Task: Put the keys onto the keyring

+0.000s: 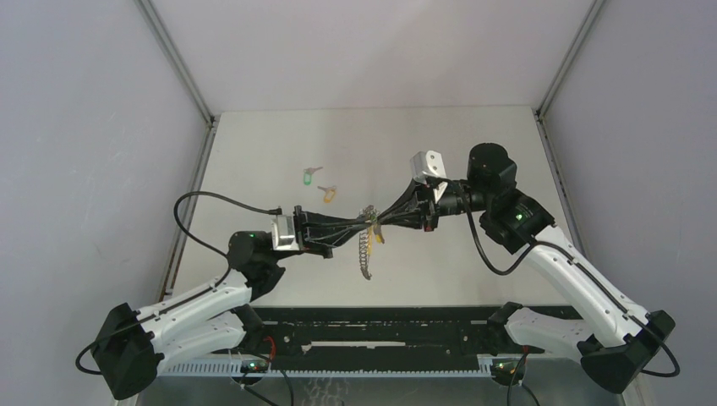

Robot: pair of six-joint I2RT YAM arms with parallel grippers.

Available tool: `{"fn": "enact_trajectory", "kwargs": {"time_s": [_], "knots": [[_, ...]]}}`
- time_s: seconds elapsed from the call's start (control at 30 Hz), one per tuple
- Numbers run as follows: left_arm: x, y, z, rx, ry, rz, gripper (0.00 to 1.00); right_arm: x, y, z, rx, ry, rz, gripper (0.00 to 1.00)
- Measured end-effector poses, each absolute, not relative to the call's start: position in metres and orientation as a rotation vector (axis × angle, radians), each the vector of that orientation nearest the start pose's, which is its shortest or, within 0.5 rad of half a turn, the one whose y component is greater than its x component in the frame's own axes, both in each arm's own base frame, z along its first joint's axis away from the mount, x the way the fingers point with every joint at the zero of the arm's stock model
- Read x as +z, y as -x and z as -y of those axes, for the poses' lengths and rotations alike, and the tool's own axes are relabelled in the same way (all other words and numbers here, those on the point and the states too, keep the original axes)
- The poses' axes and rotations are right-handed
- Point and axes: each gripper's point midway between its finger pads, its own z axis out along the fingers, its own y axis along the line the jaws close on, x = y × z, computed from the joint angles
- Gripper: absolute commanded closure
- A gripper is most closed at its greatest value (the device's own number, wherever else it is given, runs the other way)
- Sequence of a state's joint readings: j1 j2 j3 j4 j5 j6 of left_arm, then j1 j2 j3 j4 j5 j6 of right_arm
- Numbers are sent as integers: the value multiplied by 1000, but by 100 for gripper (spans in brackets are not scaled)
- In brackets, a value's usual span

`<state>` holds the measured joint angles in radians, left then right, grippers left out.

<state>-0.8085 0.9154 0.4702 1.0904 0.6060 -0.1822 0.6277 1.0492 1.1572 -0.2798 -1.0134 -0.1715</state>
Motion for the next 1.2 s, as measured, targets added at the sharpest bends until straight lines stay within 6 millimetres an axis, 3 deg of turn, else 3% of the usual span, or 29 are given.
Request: {"fn": "enact_trajectory", "kwargs": {"time_s": [0.73,0.87,1.07,1.2], "knots": [[385,-124,286,-1206,-817,-624,100,352,-133,-309,1296,1420,-1163,100],[384,-123,285,-1205,-813,-618,100,352,-135,-311,1286,1415,-1172,96],[389,-124,282,-1196,-791,-605,100,348,-139,-308,1231,1400,-1202,75],[394,-123,279,-1190,-777,-584,100,349,-145,-300,1156,1378,-1217,72]]}}
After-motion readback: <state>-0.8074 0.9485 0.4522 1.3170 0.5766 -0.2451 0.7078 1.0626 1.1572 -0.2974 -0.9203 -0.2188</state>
